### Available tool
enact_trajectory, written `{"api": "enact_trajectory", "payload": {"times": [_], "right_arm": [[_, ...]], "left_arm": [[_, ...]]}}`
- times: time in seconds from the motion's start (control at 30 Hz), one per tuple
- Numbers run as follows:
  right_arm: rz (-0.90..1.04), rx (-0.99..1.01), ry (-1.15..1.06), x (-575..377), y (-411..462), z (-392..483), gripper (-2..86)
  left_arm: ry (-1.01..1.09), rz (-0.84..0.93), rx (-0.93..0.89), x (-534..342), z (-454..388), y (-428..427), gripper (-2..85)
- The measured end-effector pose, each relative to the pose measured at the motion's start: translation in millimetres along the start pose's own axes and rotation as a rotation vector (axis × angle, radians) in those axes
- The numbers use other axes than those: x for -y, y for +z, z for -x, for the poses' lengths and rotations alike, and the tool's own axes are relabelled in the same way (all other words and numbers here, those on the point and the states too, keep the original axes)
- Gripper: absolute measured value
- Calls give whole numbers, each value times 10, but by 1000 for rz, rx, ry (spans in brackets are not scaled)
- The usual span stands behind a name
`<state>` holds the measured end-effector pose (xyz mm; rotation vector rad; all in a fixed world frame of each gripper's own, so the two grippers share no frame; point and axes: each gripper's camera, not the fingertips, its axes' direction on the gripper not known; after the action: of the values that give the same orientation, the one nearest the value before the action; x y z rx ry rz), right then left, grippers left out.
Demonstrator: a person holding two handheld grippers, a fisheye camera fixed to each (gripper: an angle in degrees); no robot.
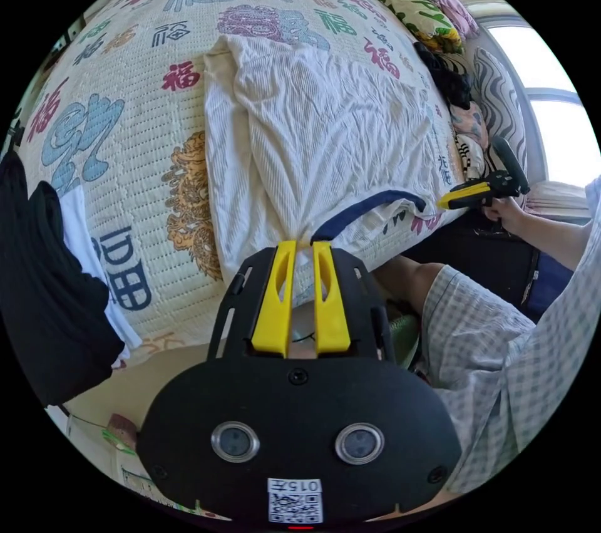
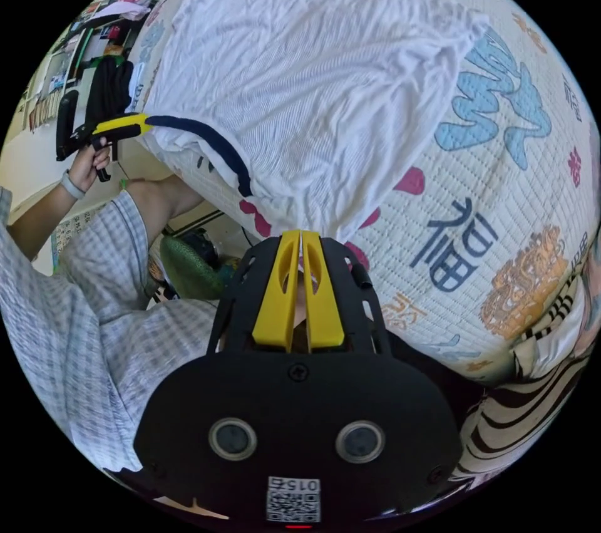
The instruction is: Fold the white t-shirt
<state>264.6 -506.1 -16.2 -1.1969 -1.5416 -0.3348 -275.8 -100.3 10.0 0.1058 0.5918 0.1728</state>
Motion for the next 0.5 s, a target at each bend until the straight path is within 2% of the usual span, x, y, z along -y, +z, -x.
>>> {"api": "enact_trajectory", "payload": {"times": [0.1,0.2,0.3,0.43,0.5], "right_arm": [[-86,27,-2,3,-122,-27,-6],[-146,63,-54,176,-144,7,-6],[-102,90,-78,413,76,12,-6],[34,79,-14,499,467,-129,-8],[44,100,24,442,466,-209,-8]], "left_arm": [[-38,-9,-11,-142,50,-125,63],[-37,-115,-8,-132,-34,-305,62],[-3,-154,-37,58,-196,-209,63],[-40,-22,-35,38,-193,182,73],[-37,-32,-33,-114,-181,179,71]]}}
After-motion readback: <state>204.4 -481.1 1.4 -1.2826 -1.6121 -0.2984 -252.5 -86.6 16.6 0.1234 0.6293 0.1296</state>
